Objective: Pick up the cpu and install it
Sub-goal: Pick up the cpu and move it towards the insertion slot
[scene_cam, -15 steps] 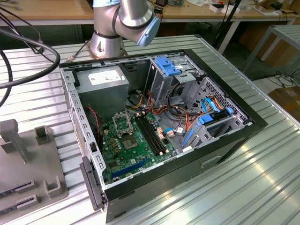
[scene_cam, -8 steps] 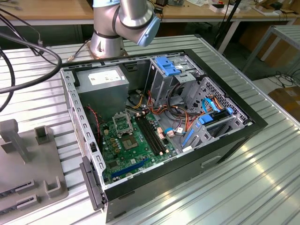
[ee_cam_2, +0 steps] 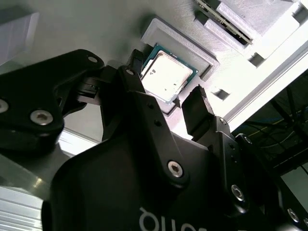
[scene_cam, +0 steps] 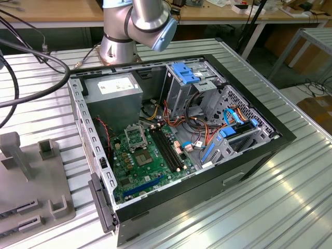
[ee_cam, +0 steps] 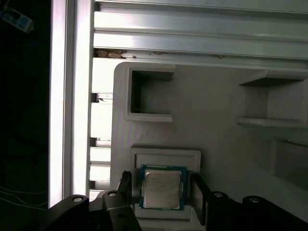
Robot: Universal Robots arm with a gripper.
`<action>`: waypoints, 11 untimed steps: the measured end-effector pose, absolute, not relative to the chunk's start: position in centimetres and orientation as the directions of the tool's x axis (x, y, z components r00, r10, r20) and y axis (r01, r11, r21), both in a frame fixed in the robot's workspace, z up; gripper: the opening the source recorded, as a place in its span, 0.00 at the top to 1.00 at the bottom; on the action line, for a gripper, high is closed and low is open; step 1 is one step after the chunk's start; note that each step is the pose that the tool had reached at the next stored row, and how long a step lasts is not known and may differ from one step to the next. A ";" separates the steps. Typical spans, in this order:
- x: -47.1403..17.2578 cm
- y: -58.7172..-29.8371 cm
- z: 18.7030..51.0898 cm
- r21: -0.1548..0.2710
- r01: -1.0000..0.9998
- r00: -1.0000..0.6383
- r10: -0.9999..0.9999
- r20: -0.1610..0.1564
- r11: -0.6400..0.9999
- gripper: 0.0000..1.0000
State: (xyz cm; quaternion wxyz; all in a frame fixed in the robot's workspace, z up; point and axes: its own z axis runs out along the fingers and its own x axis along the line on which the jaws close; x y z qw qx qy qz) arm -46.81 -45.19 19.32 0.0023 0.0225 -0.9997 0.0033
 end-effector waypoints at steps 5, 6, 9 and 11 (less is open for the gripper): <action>-46.8 -45.2 19.2 -0.008 -0.044 -0.999 -0.044 0.005 0.999 0.40; -46.8 -45.2 19.2 -0.007 -0.043 -0.999 -0.043 0.005 0.999 0.40; -46.8 -45.2 19.1 -0.008 -0.041 -0.999 -0.041 0.005 0.999 0.40; -46.8 -45.2 19.1 -0.008 -0.041 -0.999 -0.041 0.005 0.999 0.40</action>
